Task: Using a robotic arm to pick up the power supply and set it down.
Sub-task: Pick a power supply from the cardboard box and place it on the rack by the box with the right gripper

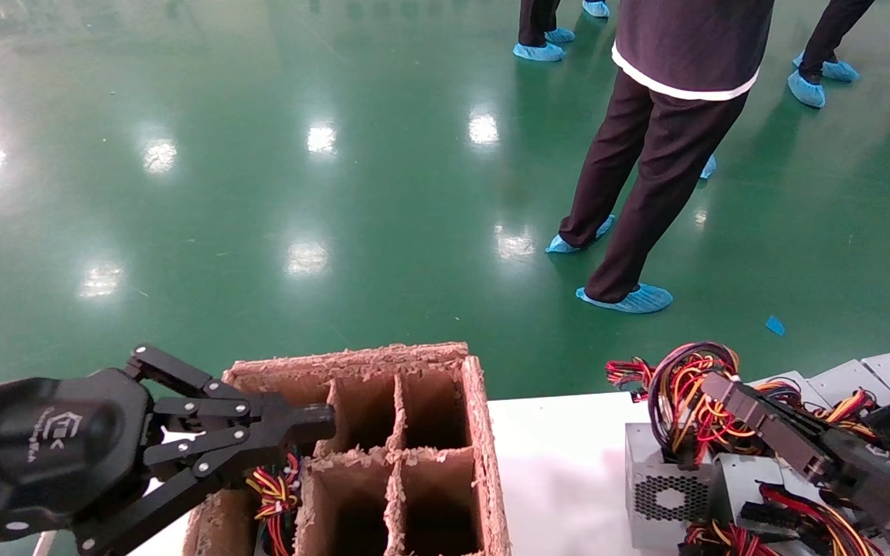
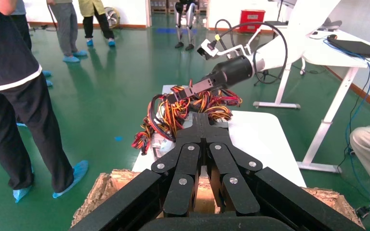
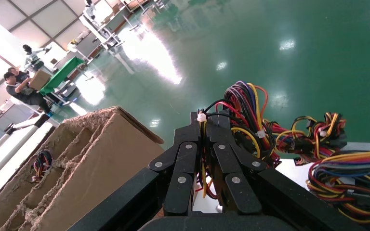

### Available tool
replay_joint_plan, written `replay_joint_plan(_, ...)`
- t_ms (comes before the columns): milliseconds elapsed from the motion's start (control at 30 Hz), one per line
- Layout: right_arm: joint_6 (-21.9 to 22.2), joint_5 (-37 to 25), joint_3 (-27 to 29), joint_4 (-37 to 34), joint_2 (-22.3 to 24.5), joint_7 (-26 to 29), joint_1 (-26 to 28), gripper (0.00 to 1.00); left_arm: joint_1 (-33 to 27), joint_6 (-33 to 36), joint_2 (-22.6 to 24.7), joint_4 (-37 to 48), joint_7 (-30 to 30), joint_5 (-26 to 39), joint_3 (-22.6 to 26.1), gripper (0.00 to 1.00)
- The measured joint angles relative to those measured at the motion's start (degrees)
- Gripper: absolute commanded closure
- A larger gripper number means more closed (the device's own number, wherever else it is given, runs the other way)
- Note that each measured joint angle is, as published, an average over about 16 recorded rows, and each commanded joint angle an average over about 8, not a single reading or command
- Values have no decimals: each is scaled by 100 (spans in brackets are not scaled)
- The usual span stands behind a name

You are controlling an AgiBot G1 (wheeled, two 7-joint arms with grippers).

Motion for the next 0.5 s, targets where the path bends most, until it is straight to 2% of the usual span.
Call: replay_joint_plan(500, -233, 133, -6, -262, 96, 69, -482, 100, 0, 0, 0, 0, 0, 0, 1, 100)
